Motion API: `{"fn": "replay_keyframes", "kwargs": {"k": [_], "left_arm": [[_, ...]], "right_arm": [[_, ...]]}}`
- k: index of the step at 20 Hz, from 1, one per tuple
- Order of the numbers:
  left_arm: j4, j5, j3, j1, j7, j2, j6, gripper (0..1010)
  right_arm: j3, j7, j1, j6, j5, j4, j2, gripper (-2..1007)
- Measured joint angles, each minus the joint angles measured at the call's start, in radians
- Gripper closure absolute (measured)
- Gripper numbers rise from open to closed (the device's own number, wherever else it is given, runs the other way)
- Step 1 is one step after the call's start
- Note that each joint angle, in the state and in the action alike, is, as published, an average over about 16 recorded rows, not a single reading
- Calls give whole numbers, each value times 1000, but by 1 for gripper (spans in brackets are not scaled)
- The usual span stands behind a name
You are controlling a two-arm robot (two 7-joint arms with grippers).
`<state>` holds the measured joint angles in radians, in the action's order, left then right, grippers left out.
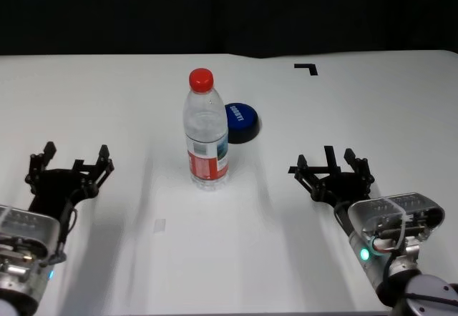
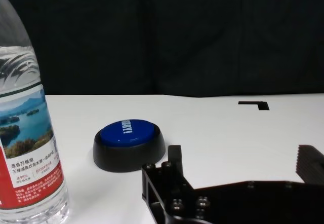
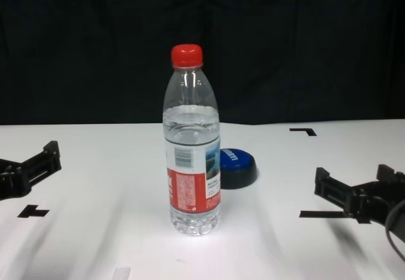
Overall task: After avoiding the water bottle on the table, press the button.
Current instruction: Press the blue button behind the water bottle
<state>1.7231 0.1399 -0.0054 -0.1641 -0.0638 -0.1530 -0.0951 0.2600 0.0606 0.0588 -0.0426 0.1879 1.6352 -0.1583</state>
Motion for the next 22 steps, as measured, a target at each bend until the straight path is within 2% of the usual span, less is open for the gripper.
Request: {"fn": "replay_keyframes", "kwargs": {"k": [11,22], "left_arm": [[22,16,-5,-34,17,27,2,7],[22,28,-7,-41,24,39,5,7]], "right_arm": [[0,0,0,0,0,0,0,2],[0,0,0,0,0,0,0,2]]}}
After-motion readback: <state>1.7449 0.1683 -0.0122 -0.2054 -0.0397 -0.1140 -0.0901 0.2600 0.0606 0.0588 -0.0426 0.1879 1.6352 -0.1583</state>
